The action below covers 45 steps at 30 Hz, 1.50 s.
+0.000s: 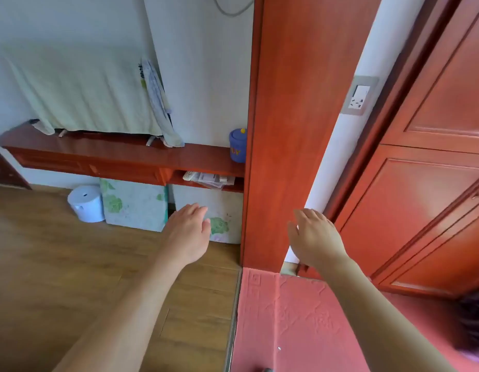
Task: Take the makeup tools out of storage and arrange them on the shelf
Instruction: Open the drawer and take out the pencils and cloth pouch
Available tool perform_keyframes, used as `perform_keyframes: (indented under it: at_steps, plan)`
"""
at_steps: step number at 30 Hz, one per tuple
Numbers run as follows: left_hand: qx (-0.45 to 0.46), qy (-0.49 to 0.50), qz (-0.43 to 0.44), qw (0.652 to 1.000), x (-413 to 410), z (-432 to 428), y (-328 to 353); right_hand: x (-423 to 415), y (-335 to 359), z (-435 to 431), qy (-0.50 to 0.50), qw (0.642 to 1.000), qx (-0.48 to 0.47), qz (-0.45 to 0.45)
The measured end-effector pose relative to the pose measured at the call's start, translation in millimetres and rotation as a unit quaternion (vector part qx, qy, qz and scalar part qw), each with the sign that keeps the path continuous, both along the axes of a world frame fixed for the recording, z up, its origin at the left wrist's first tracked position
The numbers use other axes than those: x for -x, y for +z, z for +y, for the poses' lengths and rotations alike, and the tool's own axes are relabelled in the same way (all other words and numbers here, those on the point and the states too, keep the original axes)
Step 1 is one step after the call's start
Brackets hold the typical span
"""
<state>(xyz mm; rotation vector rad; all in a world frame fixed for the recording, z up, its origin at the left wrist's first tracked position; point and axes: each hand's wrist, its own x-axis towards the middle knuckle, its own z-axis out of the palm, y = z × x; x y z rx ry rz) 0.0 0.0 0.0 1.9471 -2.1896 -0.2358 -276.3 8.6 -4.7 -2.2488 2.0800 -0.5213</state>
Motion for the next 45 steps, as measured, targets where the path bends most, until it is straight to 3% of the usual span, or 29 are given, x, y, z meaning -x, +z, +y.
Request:
perform_keyframes:
  at_steps: [14,27,34,45]
  plan:
    - [0.019,0.13,0.007,0.991,-36.7,-48.9,9.2,-37.3,7.3,-121.0,0.114,0.992,-0.049,0.028]
    - [0.031,0.192,0.0,0.981,-187.2,-96.4,-5.6,-208.6,11.4,-195.4,0.191,0.981,-0.031,-0.025]
    - [0.029,0.246,0.015,0.969,-247.9,-114.1,-6.7,-281.9,7.6,-245.2,0.251,0.967,-0.039,0.022]
    - [0.01,0.402,-0.002,0.916,-327.9,-156.3,-5.3,-416.8,4.5,-347.0,0.398,0.914,-0.063,0.038]
